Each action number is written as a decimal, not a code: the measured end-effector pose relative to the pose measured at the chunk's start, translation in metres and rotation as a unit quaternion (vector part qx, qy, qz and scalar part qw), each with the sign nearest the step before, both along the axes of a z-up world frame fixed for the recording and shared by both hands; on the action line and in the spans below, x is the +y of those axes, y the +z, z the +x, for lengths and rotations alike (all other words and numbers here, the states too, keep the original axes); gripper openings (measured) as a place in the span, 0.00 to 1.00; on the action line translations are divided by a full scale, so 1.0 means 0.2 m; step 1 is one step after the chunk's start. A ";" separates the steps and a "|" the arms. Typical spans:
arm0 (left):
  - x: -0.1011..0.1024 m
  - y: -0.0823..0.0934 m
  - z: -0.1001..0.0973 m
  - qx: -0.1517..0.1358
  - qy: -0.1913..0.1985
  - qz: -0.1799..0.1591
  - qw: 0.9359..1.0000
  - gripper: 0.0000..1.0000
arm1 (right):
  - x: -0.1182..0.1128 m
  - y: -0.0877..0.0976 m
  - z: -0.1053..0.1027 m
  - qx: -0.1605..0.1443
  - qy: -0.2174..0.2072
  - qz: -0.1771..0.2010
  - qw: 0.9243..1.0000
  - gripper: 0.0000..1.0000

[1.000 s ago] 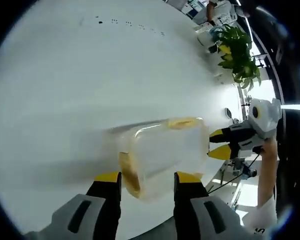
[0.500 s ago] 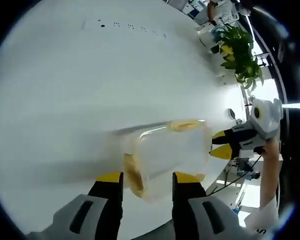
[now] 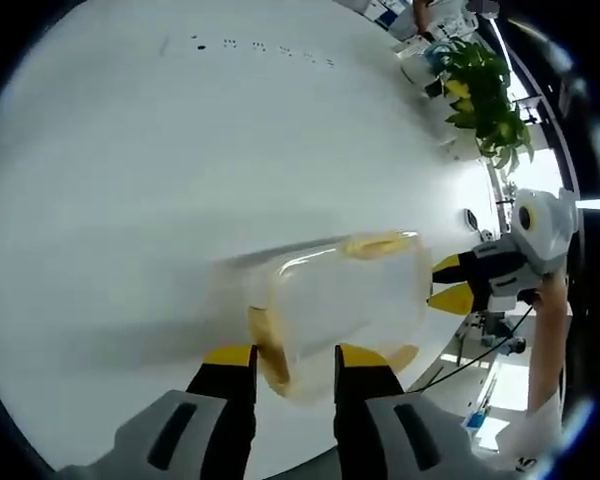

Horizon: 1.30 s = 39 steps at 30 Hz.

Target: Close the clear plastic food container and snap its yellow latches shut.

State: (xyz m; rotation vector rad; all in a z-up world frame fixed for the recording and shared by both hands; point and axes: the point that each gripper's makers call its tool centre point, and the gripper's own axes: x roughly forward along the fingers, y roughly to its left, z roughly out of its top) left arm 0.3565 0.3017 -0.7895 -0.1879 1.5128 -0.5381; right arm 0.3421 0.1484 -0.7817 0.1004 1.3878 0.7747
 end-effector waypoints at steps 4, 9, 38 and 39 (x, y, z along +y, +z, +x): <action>0.00 -0.01 0.00 0.007 0.005 -0.004 1.000 0.21 | 0.01 0.00 -0.02 0.000 0.004 -0.002 1.000 0.16; 0.00 0.00 0.00 0.011 0.011 -0.005 1.000 0.20 | 0.02 0.01 -0.04 -0.004 0.007 -0.004 1.000 0.16; 0.01 0.00 0.01 0.009 0.030 -0.033 0.999 0.19 | 0.01 -0.02 -0.01 0.027 -0.054 0.037 0.997 0.15; 0.01 0.00 0.01 0.008 0.028 -0.033 0.999 0.19 | 0.01 -0.02 -0.01 0.035 -0.068 0.045 0.996 0.15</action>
